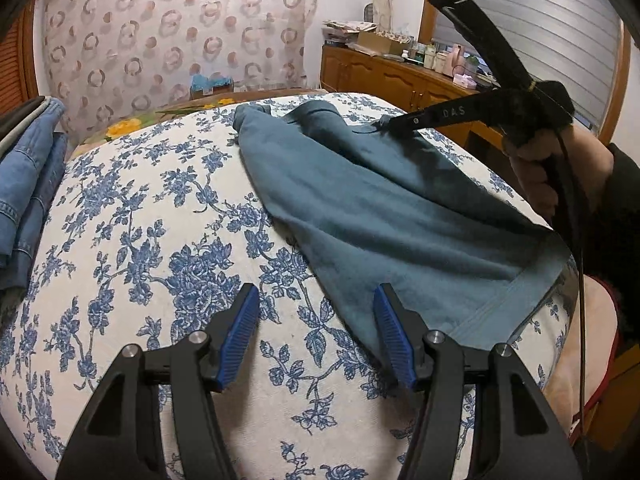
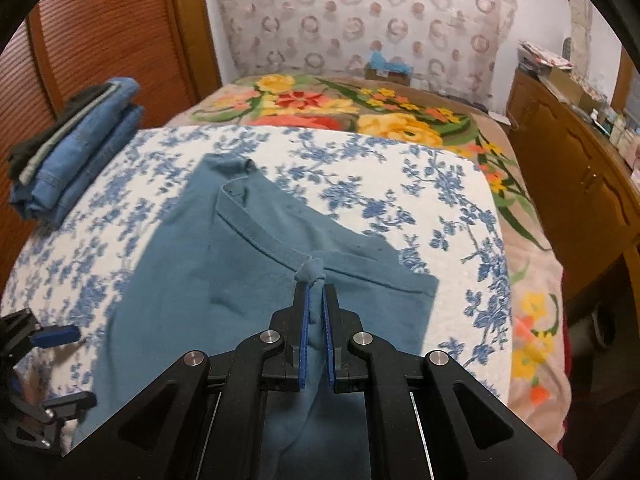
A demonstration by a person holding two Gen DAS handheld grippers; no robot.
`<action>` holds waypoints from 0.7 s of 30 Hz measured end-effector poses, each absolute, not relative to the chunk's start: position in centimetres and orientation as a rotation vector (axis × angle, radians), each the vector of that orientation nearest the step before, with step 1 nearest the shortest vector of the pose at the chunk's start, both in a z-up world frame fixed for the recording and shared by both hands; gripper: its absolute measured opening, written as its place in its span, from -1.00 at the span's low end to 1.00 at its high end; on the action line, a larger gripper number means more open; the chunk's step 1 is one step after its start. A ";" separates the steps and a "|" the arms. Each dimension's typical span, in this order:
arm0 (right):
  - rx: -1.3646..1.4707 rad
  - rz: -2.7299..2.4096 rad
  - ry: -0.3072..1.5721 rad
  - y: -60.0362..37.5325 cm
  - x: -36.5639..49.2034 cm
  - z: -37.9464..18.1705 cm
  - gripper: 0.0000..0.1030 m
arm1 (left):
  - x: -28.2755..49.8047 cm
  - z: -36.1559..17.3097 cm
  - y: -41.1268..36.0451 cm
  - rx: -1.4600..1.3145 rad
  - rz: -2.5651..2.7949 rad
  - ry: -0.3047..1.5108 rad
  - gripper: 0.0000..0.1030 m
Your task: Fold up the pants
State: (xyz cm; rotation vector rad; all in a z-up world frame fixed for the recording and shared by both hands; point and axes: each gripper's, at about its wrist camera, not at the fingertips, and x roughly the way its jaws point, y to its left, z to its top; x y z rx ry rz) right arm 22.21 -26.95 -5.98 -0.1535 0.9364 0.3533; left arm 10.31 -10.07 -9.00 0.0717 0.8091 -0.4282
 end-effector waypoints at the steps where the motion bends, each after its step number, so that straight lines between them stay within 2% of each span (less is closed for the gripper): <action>1: -0.162 0.343 0.935 -27.0 22.4 -6.0 -0.92 | 10.3 -9.0 -10.0 0.072 -0.427 0.810 0.15; 10: -0.110 0.243 0.860 -29.9 22.9 -5.1 -0.92 | 10.2 -9.1 -10.2 0.067 -0.428 0.812 0.15; 21: -0.086 0.175 0.891 -31.6 23.7 -6.4 -0.92 | 10.2 -9.1 -10.2 0.070 -0.428 0.811 0.15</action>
